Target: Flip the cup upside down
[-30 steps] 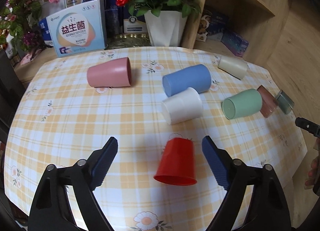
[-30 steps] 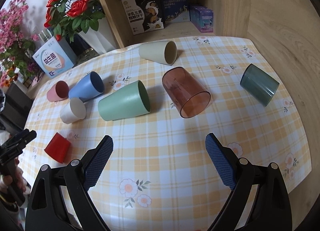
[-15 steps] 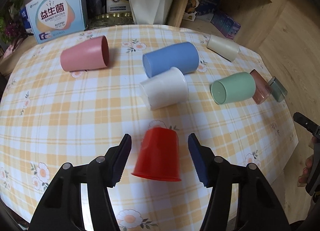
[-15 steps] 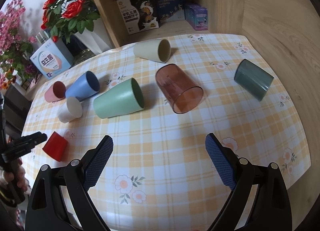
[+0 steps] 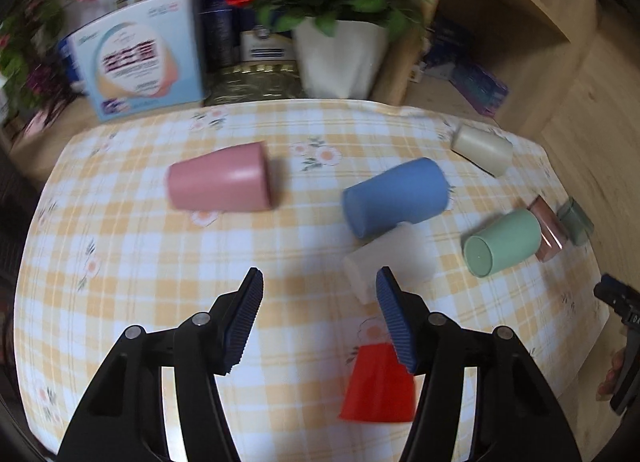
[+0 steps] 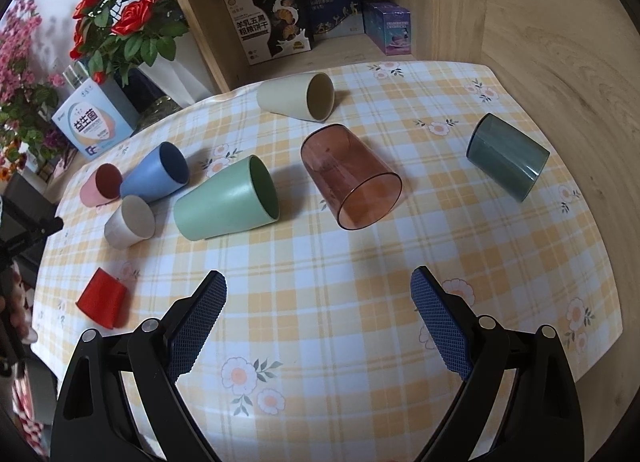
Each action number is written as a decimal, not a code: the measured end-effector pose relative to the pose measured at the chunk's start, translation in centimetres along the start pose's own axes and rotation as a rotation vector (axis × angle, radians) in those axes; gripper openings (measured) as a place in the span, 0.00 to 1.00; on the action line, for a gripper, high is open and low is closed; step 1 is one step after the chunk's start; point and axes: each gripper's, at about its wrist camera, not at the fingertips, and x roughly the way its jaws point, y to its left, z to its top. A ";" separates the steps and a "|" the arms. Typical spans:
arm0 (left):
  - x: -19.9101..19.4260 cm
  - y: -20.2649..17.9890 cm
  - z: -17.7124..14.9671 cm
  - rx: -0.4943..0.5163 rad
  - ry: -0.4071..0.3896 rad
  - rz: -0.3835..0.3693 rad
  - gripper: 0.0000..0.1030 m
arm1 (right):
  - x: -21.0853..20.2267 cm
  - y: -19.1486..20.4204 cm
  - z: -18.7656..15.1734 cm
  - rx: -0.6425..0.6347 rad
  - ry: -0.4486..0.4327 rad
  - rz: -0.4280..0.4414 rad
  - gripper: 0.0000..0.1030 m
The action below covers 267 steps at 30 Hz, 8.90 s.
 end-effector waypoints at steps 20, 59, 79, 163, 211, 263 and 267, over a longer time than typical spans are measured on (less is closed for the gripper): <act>13.0 -7.9 7.8 0.407 0.190 -0.123 0.66 | 1.0 -2.7 1.3 0.055 0.008 -0.024 0.88; -0.4 -10.0 7.9 0.186 0.021 -0.153 0.65 | -3.4 -2.8 0.4 0.079 -0.070 0.049 0.88; 5.7 -19.8 -10.3 -0.200 0.367 -0.465 0.65 | -6.5 -6.1 -3.0 0.130 -0.094 0.030 0.88; -7.8 -3.2 -15.8 -0.202 -0.127 0.103 0.94 | 3.4 7.3 -12.6 -0.124 0.084 -0.010 0.58; -9.0 -1.7 -15.7 -0.275 -0.169 0.135 0.94 | -0.2 5.3 -4.9 -0.226 -0.012 -0.086 0.52; -28.0 -11.7 -9.7 -0.024 -0.528 0.189 0.94 | -22.7 7.6 -4.3 -0.152 -0.380 0.045 0.83; -29.5 -12.7 -9.5 -0.002 -0.544 0.213 0.94 | -24.8 8.1 -4.4 -0.161 -0.426 0.037 0.83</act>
